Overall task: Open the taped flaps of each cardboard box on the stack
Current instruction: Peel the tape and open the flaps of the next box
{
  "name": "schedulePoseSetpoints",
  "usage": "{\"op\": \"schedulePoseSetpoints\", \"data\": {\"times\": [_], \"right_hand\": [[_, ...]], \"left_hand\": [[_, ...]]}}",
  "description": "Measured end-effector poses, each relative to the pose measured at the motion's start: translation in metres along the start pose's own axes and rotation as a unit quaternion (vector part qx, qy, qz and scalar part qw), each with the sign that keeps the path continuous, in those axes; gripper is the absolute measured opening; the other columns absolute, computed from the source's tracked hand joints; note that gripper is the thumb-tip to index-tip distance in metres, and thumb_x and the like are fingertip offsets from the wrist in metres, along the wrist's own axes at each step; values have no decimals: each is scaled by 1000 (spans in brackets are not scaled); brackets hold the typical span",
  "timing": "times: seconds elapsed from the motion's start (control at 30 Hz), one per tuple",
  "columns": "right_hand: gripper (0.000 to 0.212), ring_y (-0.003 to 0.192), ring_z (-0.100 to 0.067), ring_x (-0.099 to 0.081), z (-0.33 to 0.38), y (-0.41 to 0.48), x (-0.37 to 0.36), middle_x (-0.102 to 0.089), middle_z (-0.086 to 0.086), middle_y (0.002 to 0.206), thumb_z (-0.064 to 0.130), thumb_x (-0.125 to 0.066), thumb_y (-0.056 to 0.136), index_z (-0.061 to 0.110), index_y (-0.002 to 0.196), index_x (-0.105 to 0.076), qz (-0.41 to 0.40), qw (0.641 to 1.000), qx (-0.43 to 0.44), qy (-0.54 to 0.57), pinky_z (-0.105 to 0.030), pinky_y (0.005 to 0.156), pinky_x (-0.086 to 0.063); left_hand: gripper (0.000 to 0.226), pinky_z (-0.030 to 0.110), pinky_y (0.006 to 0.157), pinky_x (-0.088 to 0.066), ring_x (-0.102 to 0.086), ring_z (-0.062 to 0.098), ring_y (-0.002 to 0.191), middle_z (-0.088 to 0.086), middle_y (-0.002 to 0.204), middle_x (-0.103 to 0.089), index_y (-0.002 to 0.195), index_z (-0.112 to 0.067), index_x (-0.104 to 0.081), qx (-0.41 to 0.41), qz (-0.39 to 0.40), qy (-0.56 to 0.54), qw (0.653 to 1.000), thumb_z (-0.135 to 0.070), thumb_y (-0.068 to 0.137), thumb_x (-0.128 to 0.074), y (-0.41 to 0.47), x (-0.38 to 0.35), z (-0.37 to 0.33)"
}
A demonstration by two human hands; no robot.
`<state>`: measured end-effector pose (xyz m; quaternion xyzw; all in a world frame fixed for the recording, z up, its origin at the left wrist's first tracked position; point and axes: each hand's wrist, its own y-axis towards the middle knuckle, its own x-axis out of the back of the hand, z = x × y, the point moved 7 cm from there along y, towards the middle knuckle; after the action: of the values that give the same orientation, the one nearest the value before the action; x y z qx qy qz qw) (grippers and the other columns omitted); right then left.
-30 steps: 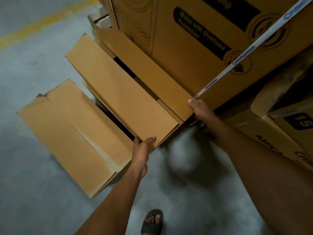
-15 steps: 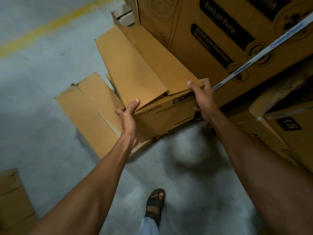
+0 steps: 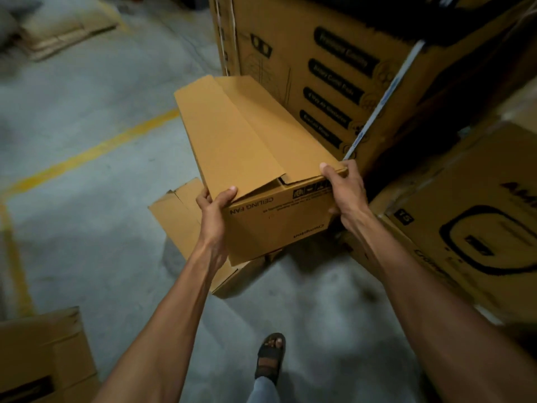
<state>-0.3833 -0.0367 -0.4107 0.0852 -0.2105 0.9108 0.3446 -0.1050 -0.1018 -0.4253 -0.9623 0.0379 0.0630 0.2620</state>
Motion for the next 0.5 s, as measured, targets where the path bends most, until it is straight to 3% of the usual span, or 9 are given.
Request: {"op": "schedulePoseSetpoints", "data": {"times": [0.13,0.2,0.33,0.5], "right_hand": [[34,102,-27,-60,41,-97,73,-61,-2,112,56,-59,94,30,114,-49,-25,999,44,-1,-46,70,-58],[35,102,-26,-59,55,-148,110,-60,-2,113,56,-59,94,29,114,-49,-36,998,56,8,-44,66,-57],[34,104,-25,-59,72,-242,172,-58,0,114,53,-59,95,25,112,-49,-50,994,86,43,-52,72,-60],[32,98,-14,-56,81,-331,237,-57,5,113,49,-59,98,22,112,-50,-80,986,116,90,-62,80,-57]], "left_hand": [[82,35,74,-47,-66,20,98,6,126,-61,160,-27,-15,-50,11,-4,999,-37,96,-64,-115,-5,-35],[74,34,70,-47,-66,18,92,6,121,-63,158,-22,-24,-79,32,17,996,-38,97,-62,-175,-7,-51],[54,35,69,-47,-66,19,86,7,108,-66,142,-13,-43,-144,60,45,987,-40,98,-59,-281,-10,-76],[33,34,65,-46,-65,17,78,2,94,-64,120,-18,-51,-199,81,45,976,-41,98,-57,-389,-21,-90]]}}
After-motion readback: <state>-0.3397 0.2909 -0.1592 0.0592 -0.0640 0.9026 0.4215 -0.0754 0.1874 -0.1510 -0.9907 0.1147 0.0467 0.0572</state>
